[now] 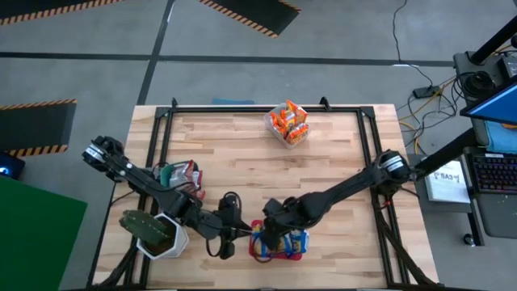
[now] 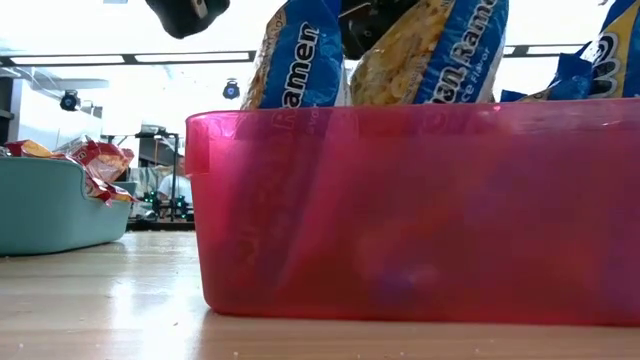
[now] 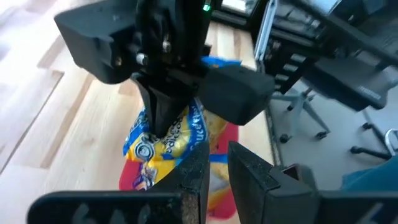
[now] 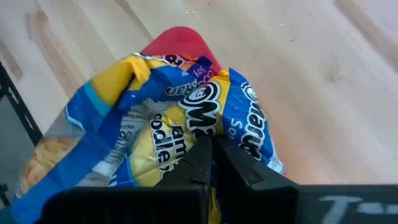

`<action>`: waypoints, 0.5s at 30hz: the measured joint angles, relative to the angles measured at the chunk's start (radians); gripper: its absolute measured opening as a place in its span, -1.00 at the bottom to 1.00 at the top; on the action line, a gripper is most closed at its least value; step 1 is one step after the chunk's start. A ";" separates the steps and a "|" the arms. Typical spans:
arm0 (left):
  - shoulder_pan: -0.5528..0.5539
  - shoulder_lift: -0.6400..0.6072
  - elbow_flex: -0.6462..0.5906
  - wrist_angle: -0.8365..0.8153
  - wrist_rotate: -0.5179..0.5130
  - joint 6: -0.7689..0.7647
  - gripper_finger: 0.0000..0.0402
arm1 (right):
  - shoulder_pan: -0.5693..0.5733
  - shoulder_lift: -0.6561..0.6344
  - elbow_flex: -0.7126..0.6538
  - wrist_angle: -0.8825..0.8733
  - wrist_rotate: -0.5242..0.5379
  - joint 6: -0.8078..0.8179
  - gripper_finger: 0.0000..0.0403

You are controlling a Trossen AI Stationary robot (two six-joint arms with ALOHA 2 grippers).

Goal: Sort Maruchan noodles
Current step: Put the blue noodle pack into the red bin, then return to Home Position

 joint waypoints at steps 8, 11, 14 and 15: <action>0.005 -0.142 0.000 -0.051 -0.014 0.081 -0.80 | -0.011 -0.127 -0.002 -0.008 0.005 -0.107 -0.96; 0.008 -0.227 0.000 -0.110 -0.049 0.115 -0.80 | -0.019 -0.189 -0.002 -0.002 0.013 -0.219 -0.96; 0.008 -0.321 0.000 -0.158 -0.110 0.160 -0.80 | -0.025 -0.258 -0.002 0.017 0.053 -0.384 -0.96; 0.008 -0.350 0.000 -0.168 -0.130 0.178 -0.80 | -0.030 -0.279 -0.005 0.028 0.072 -0.438 -0.96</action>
